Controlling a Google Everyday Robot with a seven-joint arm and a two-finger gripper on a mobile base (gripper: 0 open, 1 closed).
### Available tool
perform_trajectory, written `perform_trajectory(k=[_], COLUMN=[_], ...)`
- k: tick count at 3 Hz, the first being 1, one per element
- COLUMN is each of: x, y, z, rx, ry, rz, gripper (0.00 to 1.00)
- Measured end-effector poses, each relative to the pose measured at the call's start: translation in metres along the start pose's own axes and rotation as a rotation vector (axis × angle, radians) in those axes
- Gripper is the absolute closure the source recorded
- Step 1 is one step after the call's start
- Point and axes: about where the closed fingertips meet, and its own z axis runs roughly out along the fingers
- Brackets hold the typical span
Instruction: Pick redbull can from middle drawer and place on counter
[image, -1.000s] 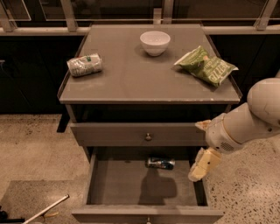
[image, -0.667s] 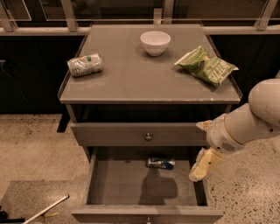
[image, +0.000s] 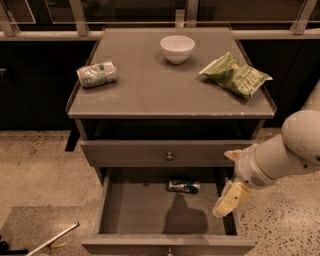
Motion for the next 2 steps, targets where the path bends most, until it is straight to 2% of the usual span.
perform_trajectory(k=[1,2], x=[0.0372,0.0372], y=[-0.0283,-0.0284], z=[0.0402,0.0403], rx=[0.027,0.027], ry=[-0.002,-0.002], rz=[0.049,0.049], gripper=[0.00,0.00])
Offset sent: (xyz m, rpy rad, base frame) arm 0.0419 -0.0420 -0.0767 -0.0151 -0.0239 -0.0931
